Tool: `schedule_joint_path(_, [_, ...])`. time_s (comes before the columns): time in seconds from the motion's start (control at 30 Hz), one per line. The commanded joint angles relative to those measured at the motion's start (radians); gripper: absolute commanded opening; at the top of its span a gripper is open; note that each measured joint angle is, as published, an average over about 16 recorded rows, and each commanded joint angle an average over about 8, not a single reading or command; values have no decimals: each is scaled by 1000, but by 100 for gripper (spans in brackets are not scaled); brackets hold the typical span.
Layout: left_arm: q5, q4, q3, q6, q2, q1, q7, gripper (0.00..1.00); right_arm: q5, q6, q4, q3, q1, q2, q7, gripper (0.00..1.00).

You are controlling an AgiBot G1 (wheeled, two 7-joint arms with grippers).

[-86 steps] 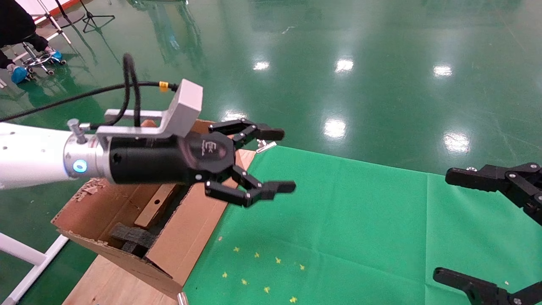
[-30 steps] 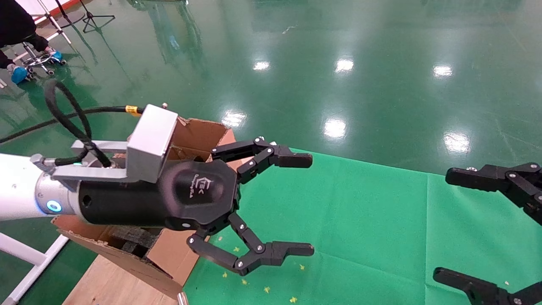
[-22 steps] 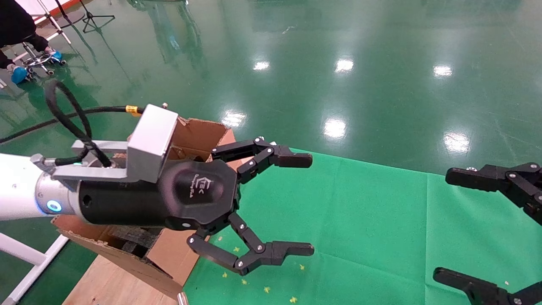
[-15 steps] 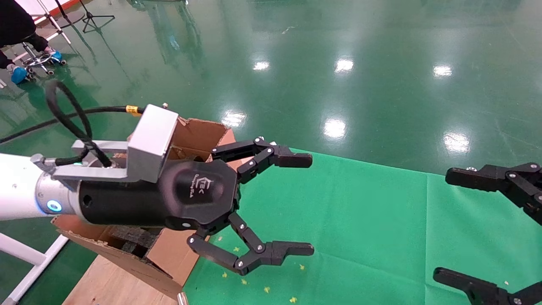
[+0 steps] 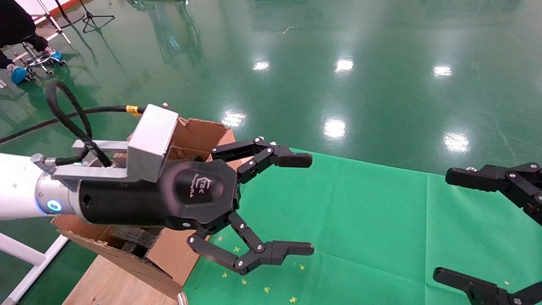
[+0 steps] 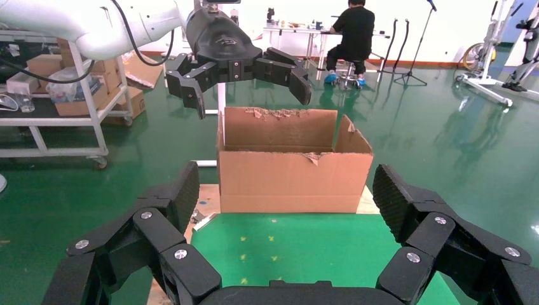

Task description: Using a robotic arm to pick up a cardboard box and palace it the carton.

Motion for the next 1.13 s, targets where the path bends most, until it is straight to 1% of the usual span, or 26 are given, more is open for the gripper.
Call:
schedule_joint_path(0.03, [0, 0, 0, 0, 0, 0, 0, 100, 0, 0, 0, 0, 0, 0, 0, 100])
schedule_joint_path(1.13, [0, 0, 0, 0, 0, 0, 0, 100, 0, 0, 0, 0, 0, 0, 0, 100])
